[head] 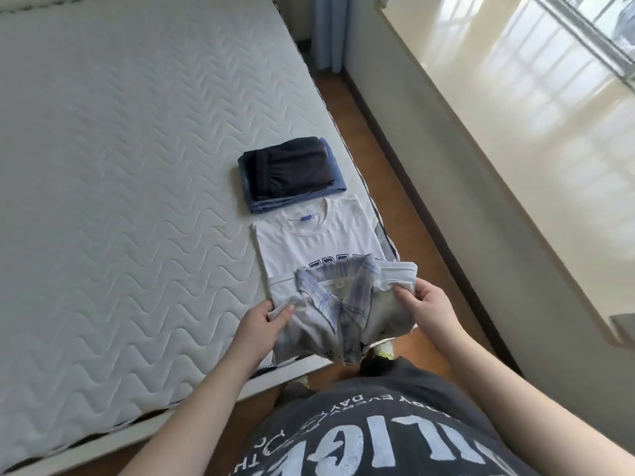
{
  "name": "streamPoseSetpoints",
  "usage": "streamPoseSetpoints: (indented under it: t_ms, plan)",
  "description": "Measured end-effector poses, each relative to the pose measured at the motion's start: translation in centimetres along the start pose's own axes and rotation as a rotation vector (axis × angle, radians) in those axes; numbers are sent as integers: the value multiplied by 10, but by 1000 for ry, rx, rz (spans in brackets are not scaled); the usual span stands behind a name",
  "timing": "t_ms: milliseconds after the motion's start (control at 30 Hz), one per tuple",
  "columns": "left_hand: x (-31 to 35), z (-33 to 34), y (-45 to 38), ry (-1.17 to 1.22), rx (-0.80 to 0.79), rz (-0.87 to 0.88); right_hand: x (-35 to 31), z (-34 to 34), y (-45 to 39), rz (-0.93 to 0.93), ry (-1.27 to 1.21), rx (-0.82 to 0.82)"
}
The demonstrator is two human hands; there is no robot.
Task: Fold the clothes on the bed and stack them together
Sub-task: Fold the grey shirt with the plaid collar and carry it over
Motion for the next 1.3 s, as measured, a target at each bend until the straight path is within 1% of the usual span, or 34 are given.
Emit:
streamPoseSetpoints:
  t_ms: [167,267,367,467,633,767,1000,1300]
  plan:
    - [6,21,-3,2,195,-35,15,-14,-47,-8,45,-206]
    - [3,35,-1,-25,291,-87,14,-25,-69,-26,57,-314]
    - [-5,43,-5,-77,336,-130,13,-27,-93,-59,106,-377]
    - [-10,47,-13,-119,357,-150,16,-22,-110,-47,123,-410]
    - [-20,49,-30,-87,367,-172,29,-11,-128,18,168,-416]
    - [-20,39,-59,-118,346,-175,43,2,-145,53,203,-414]
    - [-3,2,-134,-231,339,-161,47,14,-181,24,175,-328]
    - [8,-32,-236,-190,366,-183,35,41,-283,-45,203,-229]
Point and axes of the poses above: each hand's wrist, its own y-axis away from the middle knuckle, its own z-axis out of the palm, x = y × z, the point moved 6 cm from there along -y, towards the middle knuckle, and after that the axes turned 8 degrees about -z, right-handed, at the moved point
